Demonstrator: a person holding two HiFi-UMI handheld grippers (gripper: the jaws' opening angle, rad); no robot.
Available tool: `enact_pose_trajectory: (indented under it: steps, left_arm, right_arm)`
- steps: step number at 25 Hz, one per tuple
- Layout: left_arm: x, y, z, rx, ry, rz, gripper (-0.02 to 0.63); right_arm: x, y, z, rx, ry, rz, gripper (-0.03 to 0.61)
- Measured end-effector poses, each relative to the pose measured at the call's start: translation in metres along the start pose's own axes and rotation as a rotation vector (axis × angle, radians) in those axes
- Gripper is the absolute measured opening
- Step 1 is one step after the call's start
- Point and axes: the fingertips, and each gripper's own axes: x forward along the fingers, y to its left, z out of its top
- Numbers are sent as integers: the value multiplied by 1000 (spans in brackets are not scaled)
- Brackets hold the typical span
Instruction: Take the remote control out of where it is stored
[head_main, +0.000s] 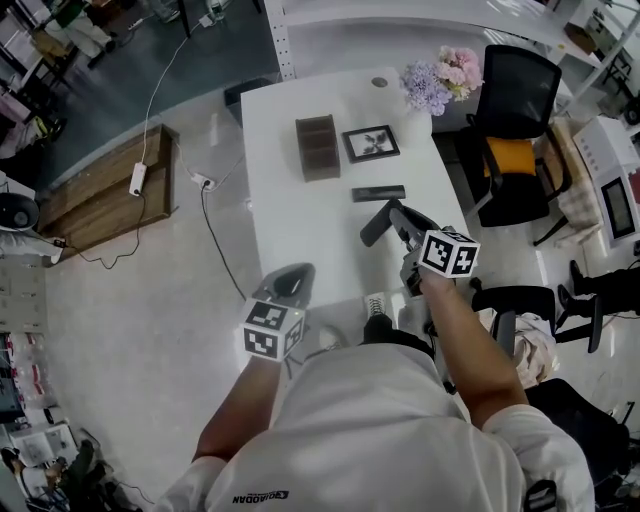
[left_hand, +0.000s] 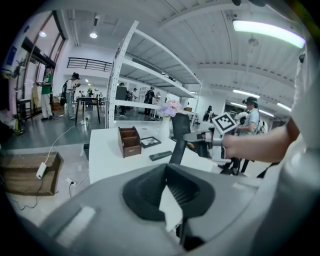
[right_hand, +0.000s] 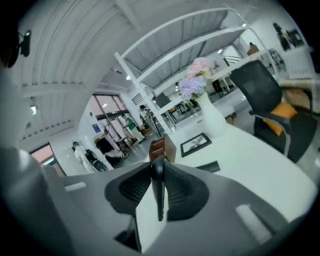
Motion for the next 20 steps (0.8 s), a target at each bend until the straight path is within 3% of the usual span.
enact_pose_trajectory:
  steps: [3, 10, 15, 20]
  left_arm:
    - [2, -2, 0, 0, 1, -4, 3]
    - [3, -9, -2, 1, 8, -17, 3]
    - [6, -12, -3, 11, 21, -26, 3]
    - [8, -15, 2, 17, 20, -29, 3]
  right_arm:
    - [-7, -14, -22, 168, -31, -13, 86]
    - [-21, -43, -63, 441, -117, -9, 86]
    - [-23, -62, -75, 472, -136, -38, 87]
    - [-25, -79, -87, 473, -82, -91, 98]
